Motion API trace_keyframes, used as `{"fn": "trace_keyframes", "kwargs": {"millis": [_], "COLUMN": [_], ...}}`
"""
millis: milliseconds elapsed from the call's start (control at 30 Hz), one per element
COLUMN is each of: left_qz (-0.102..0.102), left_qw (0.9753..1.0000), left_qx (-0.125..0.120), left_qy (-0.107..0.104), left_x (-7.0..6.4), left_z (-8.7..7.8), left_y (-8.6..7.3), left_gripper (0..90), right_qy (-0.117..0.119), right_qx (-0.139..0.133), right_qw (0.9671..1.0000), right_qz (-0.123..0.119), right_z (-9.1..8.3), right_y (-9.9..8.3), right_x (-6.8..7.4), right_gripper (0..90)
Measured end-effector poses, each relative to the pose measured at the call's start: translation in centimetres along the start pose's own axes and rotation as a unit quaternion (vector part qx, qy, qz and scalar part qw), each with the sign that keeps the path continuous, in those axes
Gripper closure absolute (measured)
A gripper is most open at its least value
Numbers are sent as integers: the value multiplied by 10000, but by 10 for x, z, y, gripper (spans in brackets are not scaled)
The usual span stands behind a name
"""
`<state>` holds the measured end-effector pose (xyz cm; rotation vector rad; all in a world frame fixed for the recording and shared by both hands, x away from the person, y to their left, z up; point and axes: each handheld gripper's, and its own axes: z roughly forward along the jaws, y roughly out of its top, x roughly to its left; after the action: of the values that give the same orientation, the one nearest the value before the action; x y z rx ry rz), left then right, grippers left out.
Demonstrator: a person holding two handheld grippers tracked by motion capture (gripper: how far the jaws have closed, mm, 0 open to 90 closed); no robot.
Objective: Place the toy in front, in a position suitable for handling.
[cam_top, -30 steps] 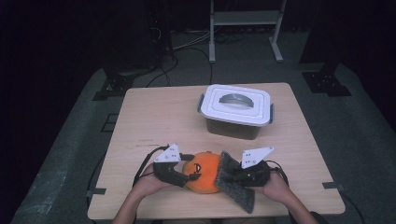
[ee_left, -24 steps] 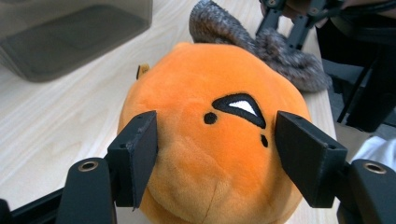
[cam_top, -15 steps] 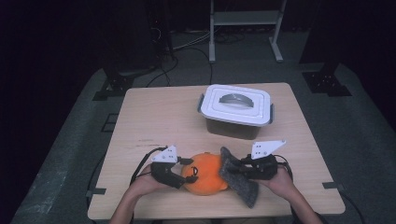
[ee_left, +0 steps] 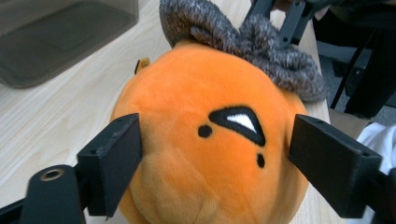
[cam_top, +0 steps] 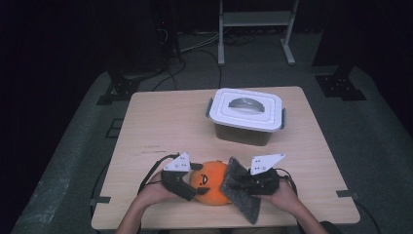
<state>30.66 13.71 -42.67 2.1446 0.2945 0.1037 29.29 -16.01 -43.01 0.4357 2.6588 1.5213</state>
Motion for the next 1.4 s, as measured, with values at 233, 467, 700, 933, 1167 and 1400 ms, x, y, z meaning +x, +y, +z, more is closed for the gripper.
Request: {"fn": "trace_keyframes", "kwargs": {"millis": [233,467,700,933,1167,1400], "left_qz": [-86,45,232,230,303,472], "left_qw": [9998,9994,9987,9988,9989,9989], "left_qx": [-7,17,51,44,72,-2], "left_qy": [-178,-351,-456,-427,-358,-34], "left_x": [4,-1,-5,-5,-6,-9], "left_z": [-4,0,0,0,0,1], "left_y": [-6,-6,-6,-5,-2,7], "left_gripper": [300,306,313,311,287,219], "right_qy": [44,-129,-46,-124,-117,-84], "right_qx": [238,-145,-116,46,-184,-53], "right_qw": [9996,9998,9999,9997,9997,10000], "right_qz": [108,101,-67,206,128,0], "right_z": [-10,-18,-1,-14,-11,-3], "right_y": [-9,3,12,-5,6,4], "right_x": [-13,-13,-7,-19,-16,-7], "right_gripper": [750,751,748,748,747,747]}}
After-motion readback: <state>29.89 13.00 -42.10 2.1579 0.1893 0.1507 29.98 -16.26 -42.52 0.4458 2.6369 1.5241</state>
